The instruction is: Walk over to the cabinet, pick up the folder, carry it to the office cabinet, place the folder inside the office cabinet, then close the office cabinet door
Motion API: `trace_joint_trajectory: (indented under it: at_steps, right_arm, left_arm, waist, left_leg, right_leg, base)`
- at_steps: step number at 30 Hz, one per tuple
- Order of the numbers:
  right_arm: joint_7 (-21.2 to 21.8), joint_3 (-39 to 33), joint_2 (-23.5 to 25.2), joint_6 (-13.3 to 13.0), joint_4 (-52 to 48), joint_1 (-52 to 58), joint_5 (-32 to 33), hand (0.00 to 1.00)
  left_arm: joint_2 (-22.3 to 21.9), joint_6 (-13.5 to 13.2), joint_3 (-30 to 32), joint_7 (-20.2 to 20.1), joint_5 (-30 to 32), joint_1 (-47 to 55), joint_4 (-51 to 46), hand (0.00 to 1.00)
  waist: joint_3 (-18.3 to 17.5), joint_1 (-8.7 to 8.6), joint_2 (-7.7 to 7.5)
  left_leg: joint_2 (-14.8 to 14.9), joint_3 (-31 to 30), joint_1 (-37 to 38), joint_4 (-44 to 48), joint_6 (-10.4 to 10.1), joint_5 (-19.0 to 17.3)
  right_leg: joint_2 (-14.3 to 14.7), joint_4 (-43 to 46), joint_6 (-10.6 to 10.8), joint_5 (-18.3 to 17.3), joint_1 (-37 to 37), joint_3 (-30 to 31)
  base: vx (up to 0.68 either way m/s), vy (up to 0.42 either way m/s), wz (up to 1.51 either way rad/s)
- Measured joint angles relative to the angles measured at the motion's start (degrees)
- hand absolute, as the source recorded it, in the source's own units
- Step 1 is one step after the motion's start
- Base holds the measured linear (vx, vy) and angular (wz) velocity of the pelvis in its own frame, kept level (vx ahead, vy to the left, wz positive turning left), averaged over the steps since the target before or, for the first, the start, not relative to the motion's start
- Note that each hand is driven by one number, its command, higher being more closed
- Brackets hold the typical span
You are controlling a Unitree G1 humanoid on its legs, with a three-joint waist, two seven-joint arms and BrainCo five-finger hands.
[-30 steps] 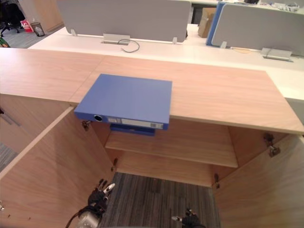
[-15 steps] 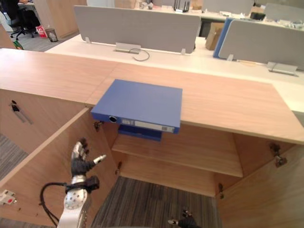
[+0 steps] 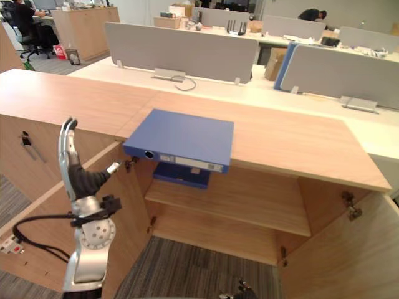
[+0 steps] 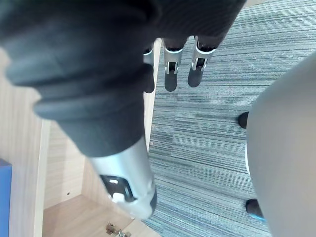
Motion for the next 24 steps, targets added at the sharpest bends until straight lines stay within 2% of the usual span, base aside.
trace_joint_trajectory:
  at_steps: [3,5,11,20,24]
  right_arm:
    - [0.24,-0.2,-0.38,-0.42,0.32,-0.07,-0.08,0.0]
    - [0.84,-0.25,-0.51,-0.6,0.89,-0.47,-0.19,0.0]
    - [1.57,-0.38,-0.43,-0.81,1.73,-1.38,-1.0,0.0]
    - [2.35,-0.5,-0.46,-1.0,2.37,-2.07,-2.19,0.0]
    - [2.42,-0.49,-0.51,-1.12,2.58,-3.01,-2.22,0.0]
  left_arm:
    - [0.76,1.01,-0.06,0.09,3.75,-2.57,3.01,0.0]
    - [3.08,1.95,-0.04,-0.25,6.01,-3.91,10.97,0.0]
    - [6.71,4.36,0.5,-2.61,7.72,-4.41,22.14,0.0]
    - [9.89,4.78,1.22,-2.68,8.7,-7.73,26.62,0.0]
    - [11.1,4.92,1.2,-2.67,9.3,-9.31,26.87,0.0]
  waist:
    - [-0.33,-0.11,0.21]
    - [-0.37,-0.2,0.43]
    - [-0.26,-1.47,0.38]
    - [0.0,-1.89,0.38]
    - [1.49,-2.42,0.43]
  left_leg:
    - [0.1,0.56,0.2,-0.25,-0.03,0.04]
    - [0.21,1.4,1.49,-1.94,0.01,0.71]
    - [-0.09,2.54,1.91,-3.55,0.45,1.63]
    - [-0.16,3.15,2.07,-4.2,0.56,1.92]
    - [-0.19,3.27,2.83,-4.31,0.57,1.91]
  right_leg:
    - [0.11,0.0,-0.33,0.21,-0.37,0.45]
    - [0.14,-0.09,-0.65,0.44,-0.35,1.38]
    - [-0.04,-1.97,-0.69,1.93,-0.44,2.41]
    - [-0.02,-3.01,-0.73,2.52,-0.63,2.97]
    - [-0.03,-3.39,-0.73,2.67,0.22,3.06]
  base:
    - [0.0,0.004,-0.14]
    - [-0.02,0.022,-0.23]
    - [-0.03,0.028,-0.1]
    - [-0.01,0.007,-0.03]
    - [0.0,0.0,0.0]
